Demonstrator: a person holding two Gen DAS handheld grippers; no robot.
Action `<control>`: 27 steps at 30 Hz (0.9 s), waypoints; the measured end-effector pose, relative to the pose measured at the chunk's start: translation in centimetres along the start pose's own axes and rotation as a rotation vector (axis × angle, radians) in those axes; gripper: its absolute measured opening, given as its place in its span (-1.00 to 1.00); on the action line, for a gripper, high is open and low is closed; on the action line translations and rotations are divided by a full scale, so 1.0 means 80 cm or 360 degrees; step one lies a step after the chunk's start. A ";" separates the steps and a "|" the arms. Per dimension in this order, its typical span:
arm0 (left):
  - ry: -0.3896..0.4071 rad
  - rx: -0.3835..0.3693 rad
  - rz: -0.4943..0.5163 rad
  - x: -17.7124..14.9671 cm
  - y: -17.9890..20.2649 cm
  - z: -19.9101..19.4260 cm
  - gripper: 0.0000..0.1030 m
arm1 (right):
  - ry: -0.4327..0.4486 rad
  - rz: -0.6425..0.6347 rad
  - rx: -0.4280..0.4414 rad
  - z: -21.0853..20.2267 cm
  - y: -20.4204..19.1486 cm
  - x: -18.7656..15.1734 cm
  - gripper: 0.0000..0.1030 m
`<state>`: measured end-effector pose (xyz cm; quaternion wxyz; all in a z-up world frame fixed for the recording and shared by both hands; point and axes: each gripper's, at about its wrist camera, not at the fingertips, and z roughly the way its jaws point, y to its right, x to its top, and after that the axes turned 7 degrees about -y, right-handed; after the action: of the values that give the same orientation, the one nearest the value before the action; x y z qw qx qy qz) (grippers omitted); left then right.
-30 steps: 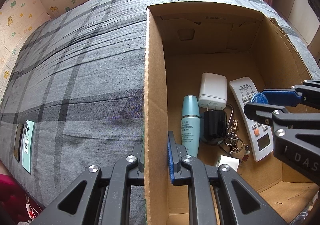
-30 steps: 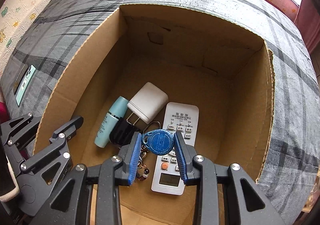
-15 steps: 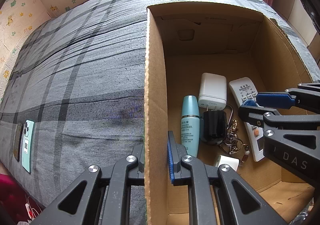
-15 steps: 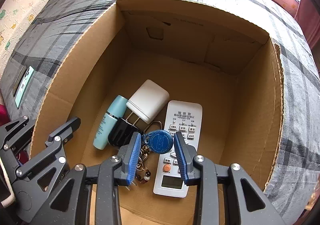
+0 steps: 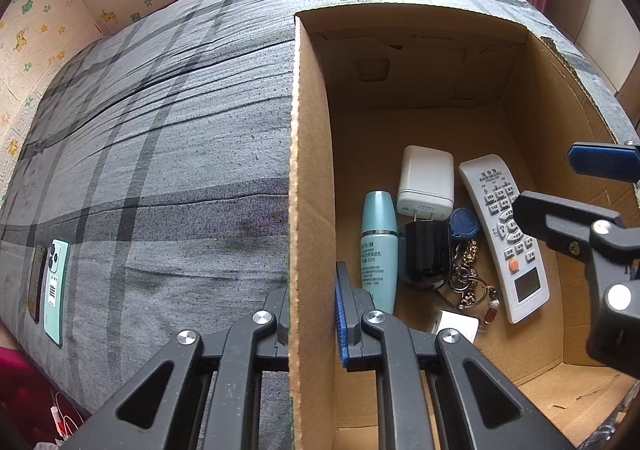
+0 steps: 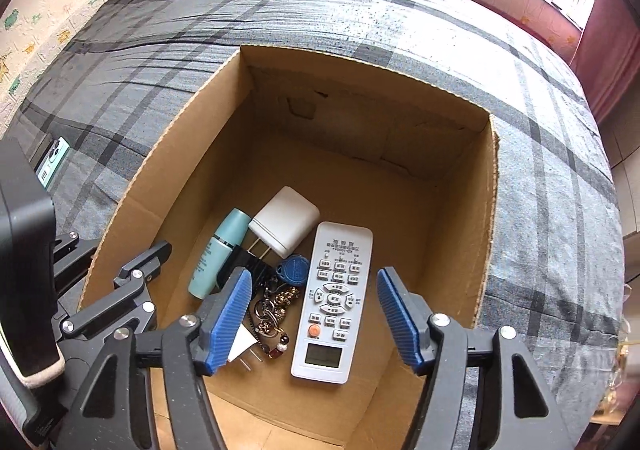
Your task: Organize rigid objects
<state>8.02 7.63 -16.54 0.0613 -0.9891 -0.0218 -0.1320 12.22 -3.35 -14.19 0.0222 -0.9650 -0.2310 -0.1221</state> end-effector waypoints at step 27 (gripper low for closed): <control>-0.0004 0.0027 -0.0002 0.000 0.002 -0.002 -0.68 | 0.0097 0.0347 -0.0031 -0.085 0.075 -0.087 0.99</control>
<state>8.00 7.45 -16.40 0.0697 -0.9887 -0.0237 -0.1306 7.43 -12.45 -9.26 0.0331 -0.9804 -0.1227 -0.1506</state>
